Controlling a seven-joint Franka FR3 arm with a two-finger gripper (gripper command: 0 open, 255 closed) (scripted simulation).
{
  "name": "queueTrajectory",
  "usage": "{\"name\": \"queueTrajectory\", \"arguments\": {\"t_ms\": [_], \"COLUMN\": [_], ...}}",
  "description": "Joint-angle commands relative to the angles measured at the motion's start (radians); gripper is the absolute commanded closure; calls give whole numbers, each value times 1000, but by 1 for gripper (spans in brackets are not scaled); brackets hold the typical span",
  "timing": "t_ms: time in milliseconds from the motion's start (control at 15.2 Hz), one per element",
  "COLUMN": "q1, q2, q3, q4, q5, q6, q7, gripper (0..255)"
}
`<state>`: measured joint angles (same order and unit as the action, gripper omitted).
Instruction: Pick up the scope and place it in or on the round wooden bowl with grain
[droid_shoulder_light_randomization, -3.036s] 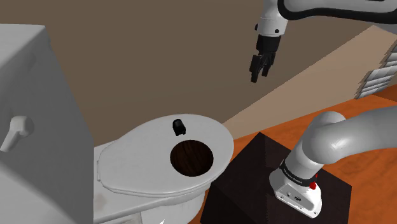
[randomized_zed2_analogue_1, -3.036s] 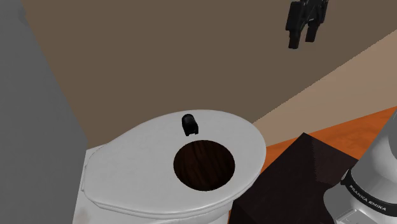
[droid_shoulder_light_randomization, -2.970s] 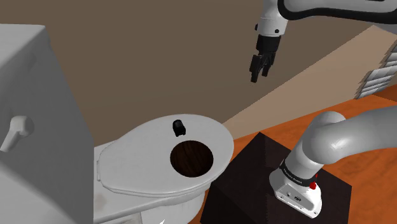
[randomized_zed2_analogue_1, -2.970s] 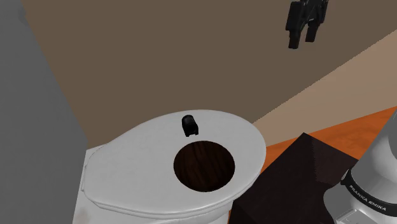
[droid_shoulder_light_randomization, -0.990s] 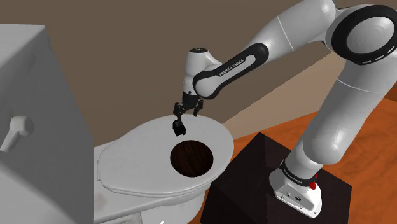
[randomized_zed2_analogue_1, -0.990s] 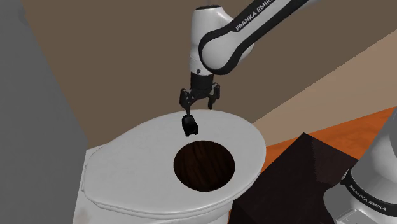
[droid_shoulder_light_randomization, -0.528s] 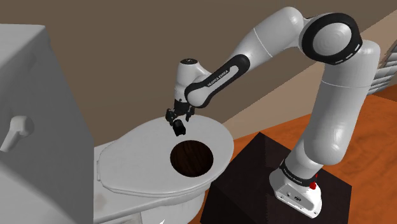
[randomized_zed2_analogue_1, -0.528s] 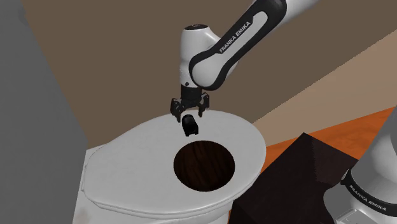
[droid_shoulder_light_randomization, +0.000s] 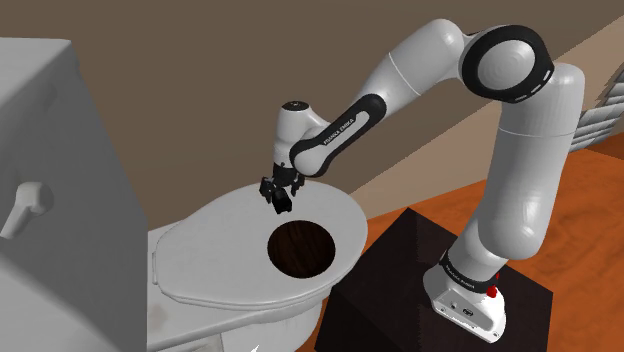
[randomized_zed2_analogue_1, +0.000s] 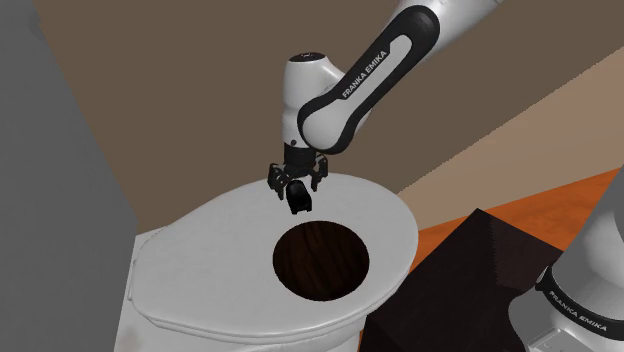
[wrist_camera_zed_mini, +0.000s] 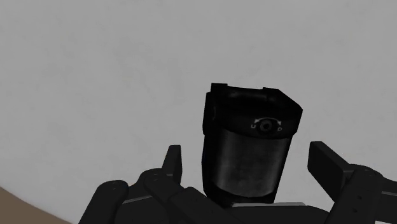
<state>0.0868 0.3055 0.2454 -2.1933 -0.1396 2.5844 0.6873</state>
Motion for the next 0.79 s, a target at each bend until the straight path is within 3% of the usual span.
{"name": "queueTrajectory", "arguments": {"t_ms": [0,132,198,726], "q1": [0,0,0,0], "q2": [1,1,1,0], "q3": [0,0,0,0], "q4": [1,0,0,0], "q5": [0,0,0,0], "q6": [0,0,0,0], "q7": [0,0,0,0], "gripper": [0,0,255,255]}}
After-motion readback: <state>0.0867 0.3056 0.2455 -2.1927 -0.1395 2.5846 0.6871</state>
